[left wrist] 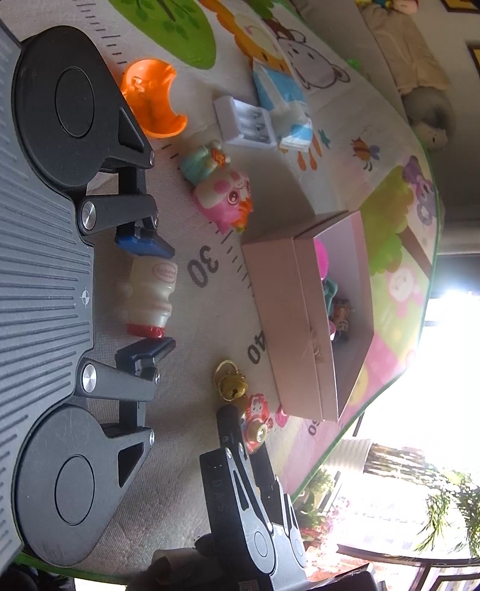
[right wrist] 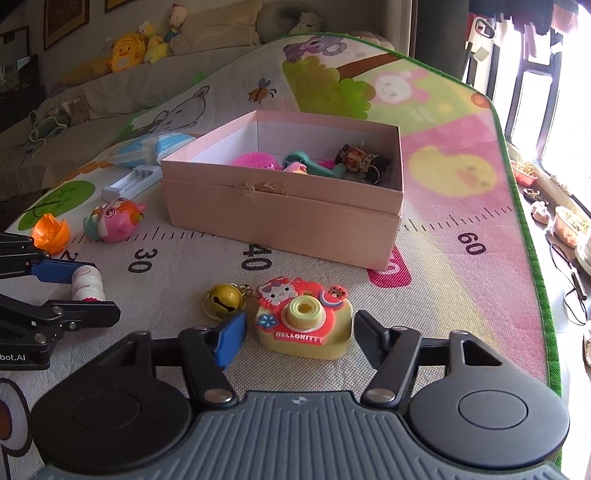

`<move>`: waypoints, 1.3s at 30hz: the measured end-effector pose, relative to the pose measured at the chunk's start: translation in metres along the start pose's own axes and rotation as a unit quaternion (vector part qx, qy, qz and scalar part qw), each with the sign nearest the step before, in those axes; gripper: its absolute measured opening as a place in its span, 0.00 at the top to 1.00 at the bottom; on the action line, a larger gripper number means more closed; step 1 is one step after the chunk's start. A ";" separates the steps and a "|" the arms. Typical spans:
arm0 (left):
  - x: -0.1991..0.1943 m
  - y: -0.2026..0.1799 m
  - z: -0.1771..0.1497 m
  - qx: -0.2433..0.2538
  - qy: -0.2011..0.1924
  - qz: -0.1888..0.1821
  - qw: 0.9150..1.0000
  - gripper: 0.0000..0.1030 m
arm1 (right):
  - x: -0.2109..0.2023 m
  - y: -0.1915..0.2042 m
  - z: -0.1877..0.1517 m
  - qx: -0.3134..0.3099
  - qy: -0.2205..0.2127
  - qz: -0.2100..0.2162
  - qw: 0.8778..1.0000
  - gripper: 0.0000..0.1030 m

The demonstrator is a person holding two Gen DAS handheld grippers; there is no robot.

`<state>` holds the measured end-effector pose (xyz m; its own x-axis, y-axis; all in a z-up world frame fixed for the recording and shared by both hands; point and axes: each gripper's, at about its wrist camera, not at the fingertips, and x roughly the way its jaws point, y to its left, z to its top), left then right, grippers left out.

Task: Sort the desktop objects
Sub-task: 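Close the left gripper on the white bottle while the right grips the Hello Kitty toy, then carry both toys over the pink box and open both grippers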

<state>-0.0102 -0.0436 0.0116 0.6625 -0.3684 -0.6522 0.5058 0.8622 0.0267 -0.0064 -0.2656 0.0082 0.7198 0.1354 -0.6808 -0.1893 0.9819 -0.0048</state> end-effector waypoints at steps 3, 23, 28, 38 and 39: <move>-0.009 -0.003 -0.001 0.006 -0.006 0.003 1.000 0.50 | -0.012 0.000 0.002 0.003 0.010 0.012 1.000 0.46; 0.023 0.001 0.163 0.037 -0.123 0.045 0.991 0.49 | -0.080 -0.047 0.183 0.025 -0.142 -0.020 0.989 0.46; 0.043 0.035 0.159 -0.035 -0.099 0.033 0.994 0.26 | -0.013 -0.060 0.186 0.043 -0.089 -0.016 0.995 0.46; -0.040 0.074 0.036 -0.013 -0.083 0.111 0.990 0.07 | -0.021 -0.023 0.136 -0.008 -0.088 0.014 0.996 0.40; -0.044 0.079 0.022 -0.021 -0.072 0.119 0.990 0.06 | -0.023 -0.010 0.129 -0.029 -0.090 0.027 0.995 0.36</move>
<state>0.0130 0.0332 0.0594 0.8330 -0.1968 -0.5171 0.3054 0.9429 0.1331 0.0652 -0.2610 0.1187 0.8147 0.2144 -0.5388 -0.2657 0.9639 -0.0182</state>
